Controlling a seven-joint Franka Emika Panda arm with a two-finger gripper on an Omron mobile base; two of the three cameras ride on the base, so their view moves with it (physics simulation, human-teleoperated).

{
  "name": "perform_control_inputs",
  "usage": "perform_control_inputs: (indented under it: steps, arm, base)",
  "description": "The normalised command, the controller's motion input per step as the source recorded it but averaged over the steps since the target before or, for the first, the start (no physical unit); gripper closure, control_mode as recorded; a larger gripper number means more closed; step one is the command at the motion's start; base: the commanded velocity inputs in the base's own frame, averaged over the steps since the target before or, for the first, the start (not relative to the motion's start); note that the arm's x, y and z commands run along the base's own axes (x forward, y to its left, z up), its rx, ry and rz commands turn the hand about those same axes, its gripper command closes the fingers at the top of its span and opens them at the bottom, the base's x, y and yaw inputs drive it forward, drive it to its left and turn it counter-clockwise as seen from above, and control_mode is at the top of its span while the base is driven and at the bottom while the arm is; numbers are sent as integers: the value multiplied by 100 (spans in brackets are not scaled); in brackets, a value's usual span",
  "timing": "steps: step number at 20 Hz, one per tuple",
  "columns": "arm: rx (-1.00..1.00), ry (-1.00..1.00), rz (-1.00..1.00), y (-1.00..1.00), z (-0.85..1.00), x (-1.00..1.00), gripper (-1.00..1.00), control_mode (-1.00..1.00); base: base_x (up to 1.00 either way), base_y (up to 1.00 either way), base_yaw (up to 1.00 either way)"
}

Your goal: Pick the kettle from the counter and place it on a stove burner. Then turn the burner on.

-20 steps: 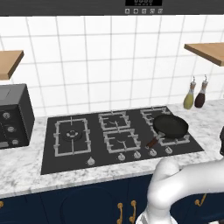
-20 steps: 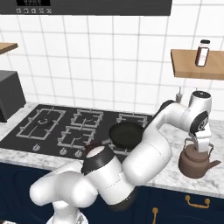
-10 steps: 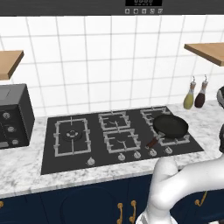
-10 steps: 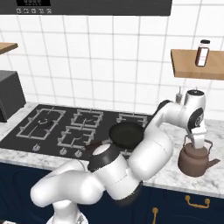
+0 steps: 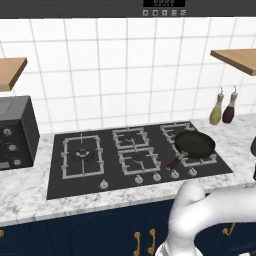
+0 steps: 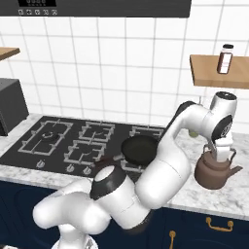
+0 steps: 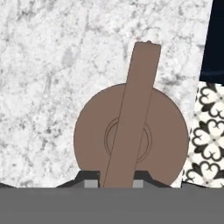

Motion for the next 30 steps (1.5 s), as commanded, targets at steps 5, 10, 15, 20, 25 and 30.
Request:
perform_control_inputs:
  steps: [5, 10, 15, 20, 25, 30]
  arm:
    - [0, -41, 0, 100, 26, -66, 100, -100]
    - [-2, -46, 0, 100, 45, -10, 100, -100]
    - [-11, -36, 0, 100, 100, 0, 100, -100]
    - [-3, -16, 0, 100, 94, 7, 100, -100]
    - [-4, -6, 1, 100, 76, 5, 100, -100]
    - [-1, -2, 4, 100, 76, 0, 100, -100]
  base:
    - [0, 0, 0]
    - [0, 0, 0]
    - [0, 0, 0]
    - [0, 0, 0]
    - [0, 0, 0]
    - [0, 0, 0]
